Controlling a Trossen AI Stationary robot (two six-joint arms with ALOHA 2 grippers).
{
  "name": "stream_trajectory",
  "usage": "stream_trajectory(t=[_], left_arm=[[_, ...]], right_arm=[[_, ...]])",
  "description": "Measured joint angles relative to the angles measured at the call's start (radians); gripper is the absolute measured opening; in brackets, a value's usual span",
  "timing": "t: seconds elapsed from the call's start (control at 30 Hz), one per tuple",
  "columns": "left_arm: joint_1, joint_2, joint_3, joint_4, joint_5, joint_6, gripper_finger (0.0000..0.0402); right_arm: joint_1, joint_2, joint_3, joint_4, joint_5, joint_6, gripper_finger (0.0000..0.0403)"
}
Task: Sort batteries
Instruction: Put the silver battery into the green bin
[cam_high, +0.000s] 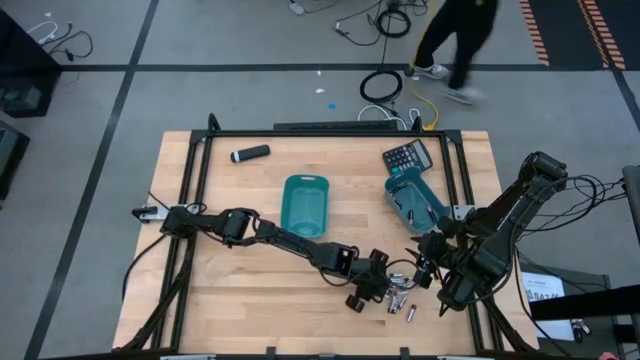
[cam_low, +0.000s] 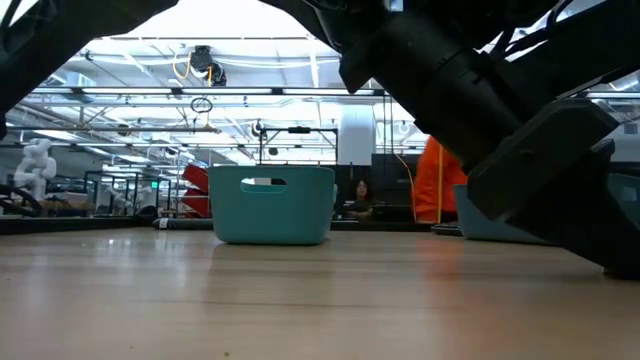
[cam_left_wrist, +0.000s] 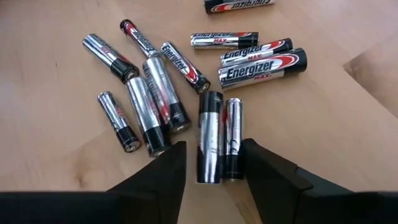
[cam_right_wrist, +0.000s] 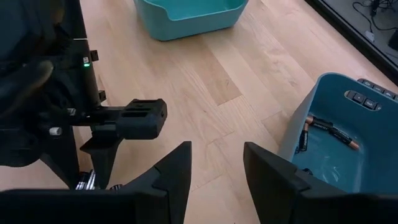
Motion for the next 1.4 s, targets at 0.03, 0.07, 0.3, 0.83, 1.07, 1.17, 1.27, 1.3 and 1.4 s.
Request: stream_trajectory(t=[0.03,0.07,0.3,0.83,1.07,1.17,1.27,1.3,1.4], left_arm=[[0.000,0.000,0.000,-0.001,0.000,0.000,0.0157],[0.001,0.000,0.000,-0.003,0.000,0.000,0.0148],[0.011,-0.001,0.000,-0.010,-0.017,0.004,0.0110],[0.018,-0.002,0.012,-0.049,-0.008,-0.018,0.0107],[0.029,0.005,0.054,-0.056,-0.009,-0.085,0.0107],[0.036,0.006,0.057,-0.057,-0.018,-0.086,0.0112],[0.041,0.006,0.057,-0.070,-0.027,-0.097,0.0131],[0.045,0.006,0.057,-0.079,-0.028,-0.103,0.0138],[0.052,0.006,0.059,-0.091,-0.026,-0.105,0.0162]], right_arm=[[0.000,0.000,0.000,0.003,-0.001,0.000,0.0137],[0.000,0.000,0.000,0.008,0.000,0.000,0.0137],[0.000,0.000,0.000,0.017,-0.006,-0.008,0.0137],[0.000,0.000,0.000,0.017,-0.006,-0.015,0.0137],[0.000,0.000,0.000,0.017,-0.007,-0.015,0.0137],[0.000,0.000,0.000,0.017,-0.008,-0.015,0.0137],[0.000,0.000,0.000,0.016,-0.008,-0.015,0.0137],[0.001,0.000,0.000,0.016,-0.009,-0.015,0.0137],[0.001,0.000,0.000,0.016,-0.010,-0.015,0.0137]])
